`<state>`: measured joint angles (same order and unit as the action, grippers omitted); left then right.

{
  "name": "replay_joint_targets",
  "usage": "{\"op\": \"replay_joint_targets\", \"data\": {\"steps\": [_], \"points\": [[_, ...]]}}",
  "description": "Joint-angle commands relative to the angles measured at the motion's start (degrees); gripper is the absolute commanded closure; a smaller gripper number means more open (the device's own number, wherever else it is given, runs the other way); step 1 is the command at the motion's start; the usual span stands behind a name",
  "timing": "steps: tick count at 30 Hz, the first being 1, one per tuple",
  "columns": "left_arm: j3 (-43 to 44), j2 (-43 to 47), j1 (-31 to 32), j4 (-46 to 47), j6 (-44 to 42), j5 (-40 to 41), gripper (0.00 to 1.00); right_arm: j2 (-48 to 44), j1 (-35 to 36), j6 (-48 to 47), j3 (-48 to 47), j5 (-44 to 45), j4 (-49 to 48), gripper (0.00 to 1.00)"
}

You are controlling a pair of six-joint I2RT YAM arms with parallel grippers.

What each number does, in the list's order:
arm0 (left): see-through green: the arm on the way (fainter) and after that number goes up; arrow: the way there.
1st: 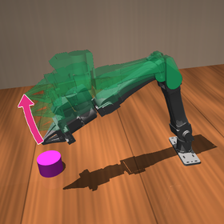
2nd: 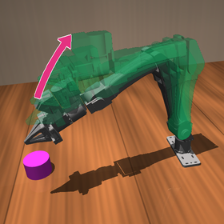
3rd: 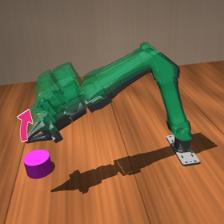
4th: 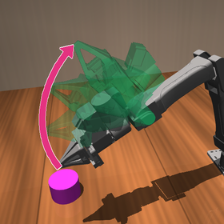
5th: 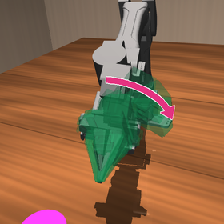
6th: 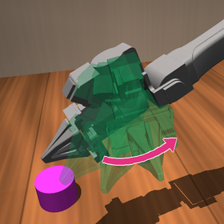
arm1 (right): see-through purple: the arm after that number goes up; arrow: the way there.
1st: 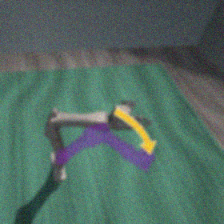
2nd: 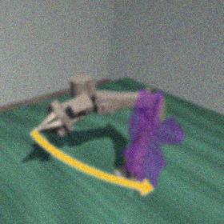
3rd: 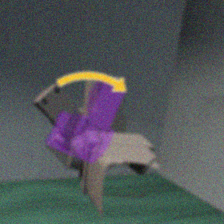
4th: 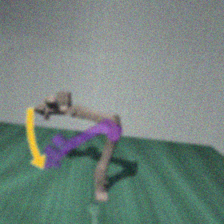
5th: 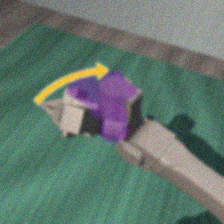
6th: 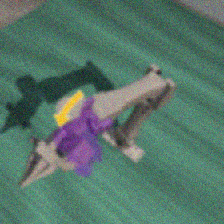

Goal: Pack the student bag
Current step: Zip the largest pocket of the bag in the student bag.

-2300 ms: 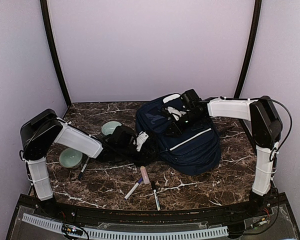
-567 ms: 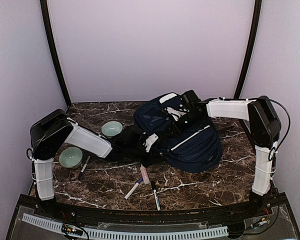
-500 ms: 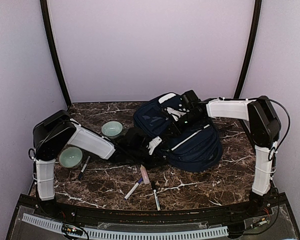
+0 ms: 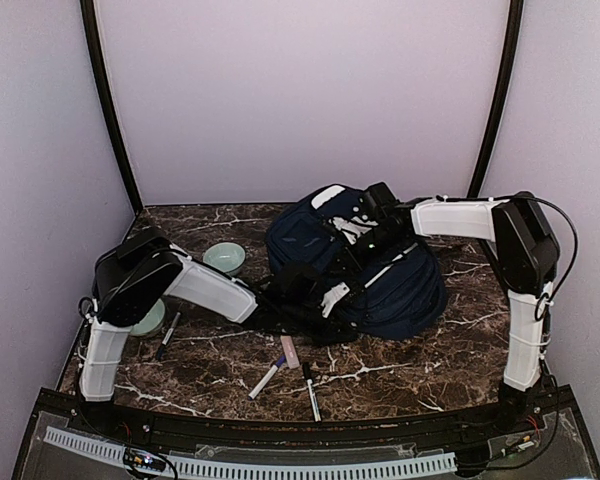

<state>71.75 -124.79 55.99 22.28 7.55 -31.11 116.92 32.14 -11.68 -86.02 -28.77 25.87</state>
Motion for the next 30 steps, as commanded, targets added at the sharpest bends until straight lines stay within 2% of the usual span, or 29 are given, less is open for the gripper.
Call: {"op": "replay_joint_targets", "data": {"steps": [1, 8, 12, 17, 21, 24, 26, 28, 30], "points": [[5.34, -2.89, 6.46, 1.87, -0.06, -10.80, 1.00, 7.97, -1.21, 0.78, 3.38, 10.74, 4.81, 0.59], [10.70, -6.27, 9.04, 5.99, 1.71, -8.67, 1.00, 6.93, -1.29, 0.63, 3.39, 9.51, 4.84, 0.60], [12.86, -7.18, 9.95, 4.88, 1.67, -6.02, 1.00, 3.58, -2.58, 0.61, 3.52, 7.80, 5.86, 0.60], [16.03, -8.37, 11.78, 3.50, 1.35, -4.33, 1.00, -6.07, -6.15, -0.44, 5.77, 3.46, 8.05, 0.59], [23.54, -13.05, 13.71, 0.41, 0.58, -2.53, 1.00, -15.48, -9.26, -2.23, 8.06, 3.10, 10.28, 0.55], [28.44, -15.70, 13.84, -0.32, 2.31, 1.75, 1.00, -22.97, -12.54, -3.18, 10.40, 4.04, 11.07, 0.53], [29.18, -15.97, 13.89, -0.46, 2.17, 2.93, 0.96, -28.25, -15.30, -4.05, 12.49, 5.36, 11.51, 0.53], [29.78, -15.39, 13.89, -2.83, 1.20, 3.91, 0.79, -32.37, -17.88, -5.51, 14.45, 5.85, 12.84, 0.52], [28.23, -13.35, 13.89, -4.92, -0.41, 3.62, 0.70, -35.29, -19.45, -7.72, 16.66, 7.30, 15.02, 0.51]]}}
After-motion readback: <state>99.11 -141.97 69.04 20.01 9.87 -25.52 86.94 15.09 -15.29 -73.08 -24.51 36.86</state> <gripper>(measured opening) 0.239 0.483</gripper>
